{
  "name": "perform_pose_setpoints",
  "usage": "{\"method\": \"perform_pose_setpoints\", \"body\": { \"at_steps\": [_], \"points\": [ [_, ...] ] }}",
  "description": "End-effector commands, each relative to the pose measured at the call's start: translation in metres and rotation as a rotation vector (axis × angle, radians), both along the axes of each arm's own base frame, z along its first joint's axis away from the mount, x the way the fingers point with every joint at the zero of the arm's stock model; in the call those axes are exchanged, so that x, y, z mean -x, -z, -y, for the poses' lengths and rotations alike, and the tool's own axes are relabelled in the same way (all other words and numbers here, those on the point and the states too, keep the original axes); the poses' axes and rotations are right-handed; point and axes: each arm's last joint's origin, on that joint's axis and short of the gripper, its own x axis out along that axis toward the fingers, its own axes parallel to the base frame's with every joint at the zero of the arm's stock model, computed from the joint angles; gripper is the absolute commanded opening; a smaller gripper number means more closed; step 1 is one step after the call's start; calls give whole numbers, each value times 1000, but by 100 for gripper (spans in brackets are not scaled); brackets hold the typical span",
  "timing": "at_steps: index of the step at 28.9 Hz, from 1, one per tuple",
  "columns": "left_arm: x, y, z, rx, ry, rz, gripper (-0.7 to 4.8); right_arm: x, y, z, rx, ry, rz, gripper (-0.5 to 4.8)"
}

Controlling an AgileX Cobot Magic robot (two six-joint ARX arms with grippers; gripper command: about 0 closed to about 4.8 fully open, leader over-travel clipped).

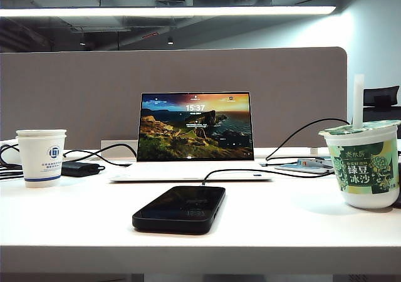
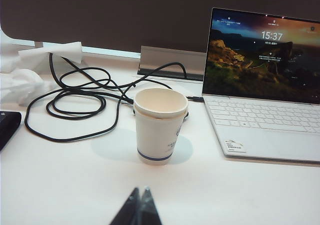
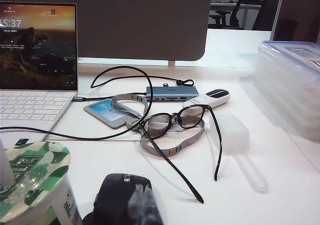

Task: Pick up the black phone, pick up the charger plug, insert the charger plug into the phone's charging port, and finally place the connected phone back on the desk.

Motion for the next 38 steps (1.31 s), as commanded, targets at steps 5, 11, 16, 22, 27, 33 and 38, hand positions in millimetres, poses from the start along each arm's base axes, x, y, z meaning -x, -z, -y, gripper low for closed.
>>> {"method": "perform_pose_setpoints", "body": {
  "at_steps": [5,11,16,22,27,33,38],
  "points": [
    [0,-1,0,-2,-1,8,-6,0,-2,0,-5,0,19,-5],
    [0,-1,0,-2,-1,8,-6,0,-2,0,-5,0,19,-5],
    [0,0,0,-3,-8,0,-6,0,-2,0,-5,0,19,-5],
    [0,6,-1,-56,-25,-59,-6,0,-2,0,-5,0,19,-5],
    [0,6,-1,-122,-19,-57,-6,0,-2,0,-5,0,19,-5],
    [0,5,-1,-178,-18,-43,-6,0,-2,0,-5,0,19,-5],
    [0,2,-1,-182,-20,-20,-6,0,-2,0,-5,0,19,-5]
  ]
}}
